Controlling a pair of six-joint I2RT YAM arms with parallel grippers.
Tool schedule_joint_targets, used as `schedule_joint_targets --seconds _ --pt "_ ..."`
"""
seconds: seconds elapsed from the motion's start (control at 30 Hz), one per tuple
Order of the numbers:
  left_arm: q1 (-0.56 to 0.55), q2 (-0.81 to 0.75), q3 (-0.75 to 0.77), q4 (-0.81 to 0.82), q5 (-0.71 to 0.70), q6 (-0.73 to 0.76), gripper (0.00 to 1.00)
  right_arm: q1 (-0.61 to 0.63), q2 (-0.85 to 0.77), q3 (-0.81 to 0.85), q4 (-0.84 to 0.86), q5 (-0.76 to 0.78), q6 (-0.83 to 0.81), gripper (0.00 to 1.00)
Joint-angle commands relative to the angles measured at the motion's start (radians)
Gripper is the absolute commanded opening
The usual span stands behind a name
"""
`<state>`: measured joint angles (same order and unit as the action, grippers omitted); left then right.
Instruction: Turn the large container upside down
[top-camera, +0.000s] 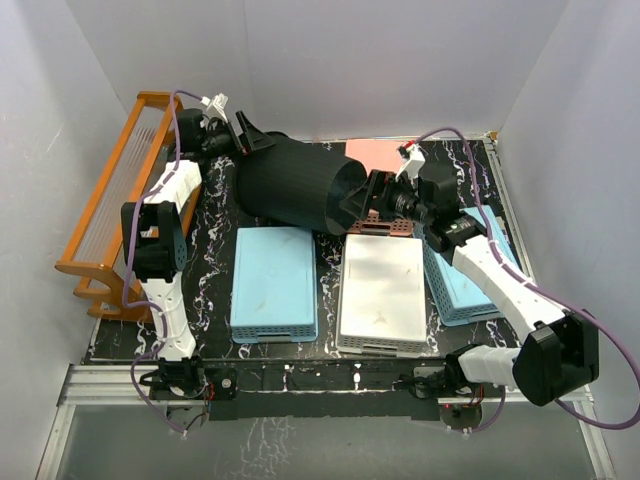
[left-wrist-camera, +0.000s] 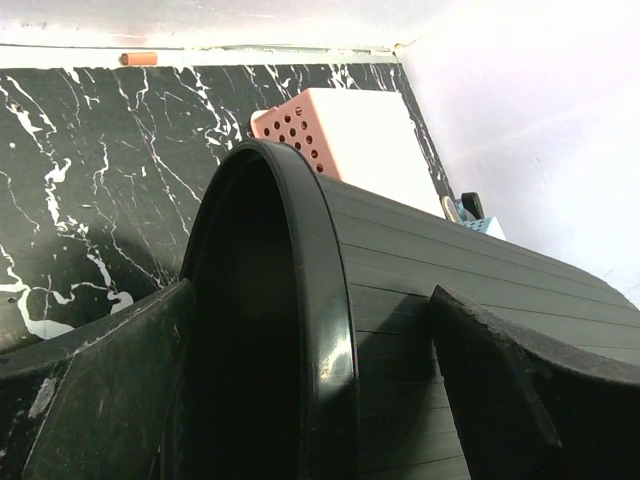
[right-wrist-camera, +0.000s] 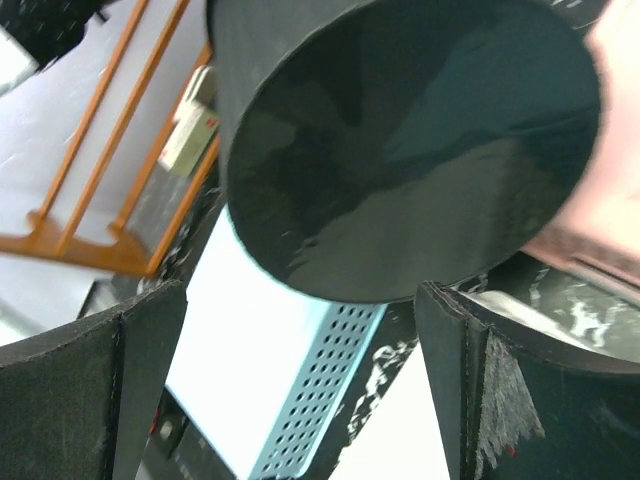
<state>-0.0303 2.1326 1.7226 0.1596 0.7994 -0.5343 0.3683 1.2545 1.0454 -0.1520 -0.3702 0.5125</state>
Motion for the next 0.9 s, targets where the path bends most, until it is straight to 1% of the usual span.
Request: schedule_joint_targets --seconds 0.0,0.13,0.23,0.47,0.63,0.87 --pt "-0.007 0.096 -0.030 -0.239 -0.068 0.112 0.99 0.001 -0.044 -0.070 0.274 -0.240 0.101 0.98" --pt "-0.004 0.108 -0.017 -0.242 -0.068 0.110 0.99 0.011 -0.021 -0.106 0.440 -0.305 0.217 0.98" --pt "-0.002 0.116 -0.010 -0.234 -0.062 0.094 0.99 0.047 0.033 -0.100 0.595 -0.299 0.294 0.98" --pt "-0.002 0.133 0.033 -0.283 -0.083 0.118 0.99 0.121 0.178 0.034 0.608 -0.240 0.293 0.98" --pt "0.006 0.105 0.005 -0.238 -0.069 0.082 0.99 0.136 0.241 0.068 0.678 -0.243 0.323 0.98" --pt "0.006 0.085 0.025 -0.311 -0.141 0.144 0.99 0.143 0.287 0.153 0.644 -0.237 0.299 0.98"
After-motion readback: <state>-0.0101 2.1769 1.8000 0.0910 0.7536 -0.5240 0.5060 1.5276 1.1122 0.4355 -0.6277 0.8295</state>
